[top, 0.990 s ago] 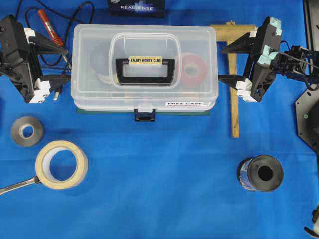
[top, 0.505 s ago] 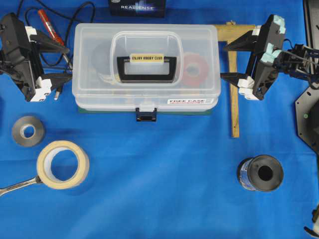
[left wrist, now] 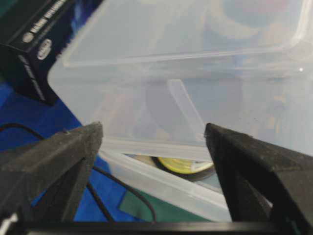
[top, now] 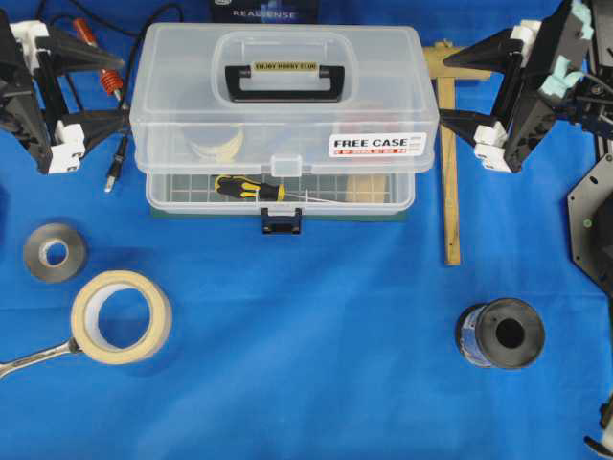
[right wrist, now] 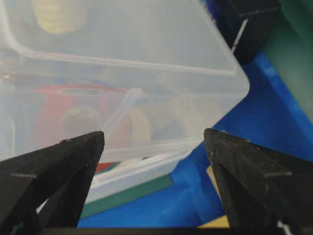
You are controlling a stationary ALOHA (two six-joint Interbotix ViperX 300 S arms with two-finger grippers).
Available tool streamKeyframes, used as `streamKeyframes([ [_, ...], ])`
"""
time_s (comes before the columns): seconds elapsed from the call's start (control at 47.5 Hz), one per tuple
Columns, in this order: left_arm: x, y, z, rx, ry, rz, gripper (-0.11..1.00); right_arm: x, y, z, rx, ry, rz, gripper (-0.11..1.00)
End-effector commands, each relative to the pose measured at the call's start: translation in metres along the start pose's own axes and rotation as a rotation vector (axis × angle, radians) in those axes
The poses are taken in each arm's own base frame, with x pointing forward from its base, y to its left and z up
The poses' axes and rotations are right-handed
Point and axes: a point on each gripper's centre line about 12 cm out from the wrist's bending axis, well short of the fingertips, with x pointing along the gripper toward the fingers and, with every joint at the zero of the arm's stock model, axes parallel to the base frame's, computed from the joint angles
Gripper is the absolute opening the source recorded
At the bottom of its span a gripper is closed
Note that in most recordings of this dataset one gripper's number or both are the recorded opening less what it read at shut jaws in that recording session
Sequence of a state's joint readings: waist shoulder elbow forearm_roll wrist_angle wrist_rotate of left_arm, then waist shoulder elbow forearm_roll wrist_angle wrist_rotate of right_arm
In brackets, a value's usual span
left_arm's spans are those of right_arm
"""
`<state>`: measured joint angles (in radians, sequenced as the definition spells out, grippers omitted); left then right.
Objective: Open the tool box with both arms.
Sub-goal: 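Grip the lid edges with both grippers and lift the lid upward, then swing the lid back with both grippers until it lies open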
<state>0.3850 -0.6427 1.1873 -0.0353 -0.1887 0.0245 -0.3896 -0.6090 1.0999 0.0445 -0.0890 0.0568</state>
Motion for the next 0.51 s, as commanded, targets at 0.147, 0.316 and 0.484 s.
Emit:
streamKeyframes([
  [0.147, 0.005, 0.001, 0.03, -0.008, -0.084, 0.006, 0.9, 0.0, 0.006, 0.033, 0.001, -0.092, 0.019, 0.85],
  [0.316, 0.005, 0.011, 0.038, -0.017, -0.106, 0.043, 0.9, 0.0, 0.0, 0.04, 0.01, -0.11, -0.003, 0.85],
  [0.484, 0.004, 0.028, 0.043, -0.036, -0.127, 0.108, 0.9, 0.003, -0.013, 0.046, 0.027, -0.121, -0.05, 0.85],
])
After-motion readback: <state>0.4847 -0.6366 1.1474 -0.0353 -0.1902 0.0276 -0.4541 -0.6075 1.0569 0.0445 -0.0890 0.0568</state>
